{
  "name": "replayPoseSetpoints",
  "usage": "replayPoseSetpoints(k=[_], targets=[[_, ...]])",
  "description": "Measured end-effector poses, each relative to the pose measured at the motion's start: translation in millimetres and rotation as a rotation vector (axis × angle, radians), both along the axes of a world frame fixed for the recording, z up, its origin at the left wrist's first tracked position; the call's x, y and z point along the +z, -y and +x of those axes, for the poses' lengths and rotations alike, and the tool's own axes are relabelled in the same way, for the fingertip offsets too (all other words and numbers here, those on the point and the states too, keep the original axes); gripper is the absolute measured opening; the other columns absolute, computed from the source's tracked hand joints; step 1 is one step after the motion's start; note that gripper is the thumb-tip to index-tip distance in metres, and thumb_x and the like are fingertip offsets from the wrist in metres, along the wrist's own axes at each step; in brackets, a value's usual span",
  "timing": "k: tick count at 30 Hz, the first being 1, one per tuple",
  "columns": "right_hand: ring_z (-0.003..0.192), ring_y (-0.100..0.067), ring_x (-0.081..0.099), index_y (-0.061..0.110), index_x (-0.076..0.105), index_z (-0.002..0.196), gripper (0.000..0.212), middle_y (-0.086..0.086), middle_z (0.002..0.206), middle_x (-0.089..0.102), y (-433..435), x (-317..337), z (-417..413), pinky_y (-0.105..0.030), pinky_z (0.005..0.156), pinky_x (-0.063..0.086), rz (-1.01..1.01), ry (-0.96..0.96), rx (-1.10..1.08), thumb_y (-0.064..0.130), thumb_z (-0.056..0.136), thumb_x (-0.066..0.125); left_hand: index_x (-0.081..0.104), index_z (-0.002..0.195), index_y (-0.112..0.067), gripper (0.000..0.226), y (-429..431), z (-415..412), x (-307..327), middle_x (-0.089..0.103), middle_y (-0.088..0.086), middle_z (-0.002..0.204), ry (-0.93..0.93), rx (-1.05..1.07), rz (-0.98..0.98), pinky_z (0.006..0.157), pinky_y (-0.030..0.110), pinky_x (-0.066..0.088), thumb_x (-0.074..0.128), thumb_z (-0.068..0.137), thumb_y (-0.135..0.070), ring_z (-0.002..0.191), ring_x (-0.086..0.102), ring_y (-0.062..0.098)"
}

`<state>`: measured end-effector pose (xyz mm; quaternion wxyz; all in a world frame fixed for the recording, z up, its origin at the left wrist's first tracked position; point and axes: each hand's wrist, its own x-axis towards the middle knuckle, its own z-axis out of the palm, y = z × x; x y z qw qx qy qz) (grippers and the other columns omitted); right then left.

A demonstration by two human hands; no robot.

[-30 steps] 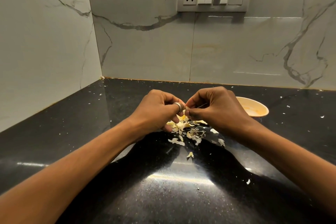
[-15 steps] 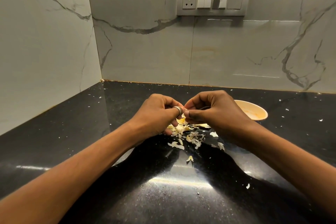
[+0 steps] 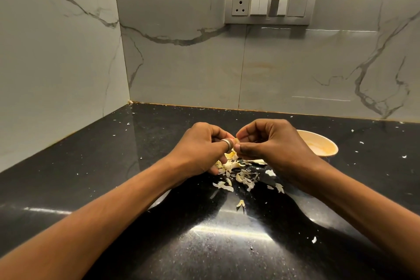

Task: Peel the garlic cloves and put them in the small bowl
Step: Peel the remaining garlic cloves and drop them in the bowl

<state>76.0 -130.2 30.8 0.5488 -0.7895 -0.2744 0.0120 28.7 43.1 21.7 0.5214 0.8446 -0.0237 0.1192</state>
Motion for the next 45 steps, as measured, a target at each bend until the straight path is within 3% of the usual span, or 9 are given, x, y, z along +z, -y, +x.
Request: replayPoseSetpoints(k=[8,15,24,28,36,41,45], targets=[[0.073,-0.015,0.075,0.012,0.076,0.092,0.018,-0.003,0.079,0.077,-1.6,-3.7,-0.2,-0.037,0.076,0.063,-0.092,0.15,-0.056,0.008,0.077,0.085,0.071,0.095,-0.016,0.007,2.1,1.8,-3.4,0.07,0.005,0.081,0.01,-0.003,0.023,0.052,0.027,0.055,0.064,0.097,-0.015,0.067,0.067,0.007],[0.07,-0.007,0.073,0.013,0.078,0.091,0.017,0.002,0.077,0.075,-3.2,-5.0,-2.4,-0.025,0.069,0.061,-0.157,0.273,-0.075,0.012,0.077,0.086,0.071,0.089,-0.017,0.011,2.7,1.6,-3.2,0.07,0.007,0.083,-0.017,0.012,0.024,0.051,0.024,0.054,0.063,0.096,-0.014,0.067,0.066,0.007],[0.07,-0.008,0.072,0.013,0.077,0.091,0.017,0.002,0.078,0.075,-3.9,-5.8,-3.9,-0.024,0.068,0.061,-0.132,0.271,-0.1,0.01,0.076,0.086,0.072,0.09,-0.017,0.011,2.2,2.5,-4.0,0.07,0.004,0.083,-0.009,0.021,0.035,0.051,0.025,0.055,0.063,0.097,-0.014,0.066,0.066,0.007],[0.069,-0.006,0.072,0.014,0.077,0.089,0.017,0.002,0.076,0.075,-4.1,-5.9,-5.2,-0.02,0.066,0.058,-0.117,0.241,-0.091,0.009,0.075,0.086,0.071,0.087,-0.018,0.014,2.7,2.0,-3.7,0.068,0.004,0.079,-0.001,0.02,0.041,0.05,0.025,0.054,0.062,0.097,-0.013,0.063,0.065,0.005],[0.082,-0.03,0.076,0.005,0.075,0.092,0.015,-0.012,0.082,0.076,-1.3,-3.3,-2.8,-0.041,0.081,0.062,0.083,-0.039,0.024,-0.002,0.08,0.079,0.069,0.097,-0.013,0.01,1.7,0.1,-0.3,0.065,0.002,0.076,0.01,0.003,0.038,0.051,0.026,0.055,0.06,0.098,-0.015,0.061,0.065,0.004],[0.086,-0.035,0.074,-0.002,0.072,0.095,0.012,-0.023,0.089,0.074,-2.2,0.2,-5.6,-0.04,0.083,0.063,0.17,-0.19,0.056,-0.007,0.084,0.072,0.068,0.097,-0.013,0.009,2.2,-0.1,-0.2,0.066,0.004,0.079,0.007,-0.012,0.011,0.054,0.029,0.057,0.062,0.097,-0.019,0.069,0.067,0.008],[0.081,-0.028,0.074,-0.003,0.07,0.095,0.013,-0.02,0.086,0.073,-2.3,2.0,-3.1,-0.033,0.076,0.063,0.236,-0.261,0.057,-0.011,0.084,0.069,0.067,0.096,-0.013,0.012,2.3,0.9,-0.6,0.067,0.008,0.081,-0.011,-0.008,0.006,0.055,0.03,0.057,0.06,0.098,-0.022,0.072,0.068,0.014]])
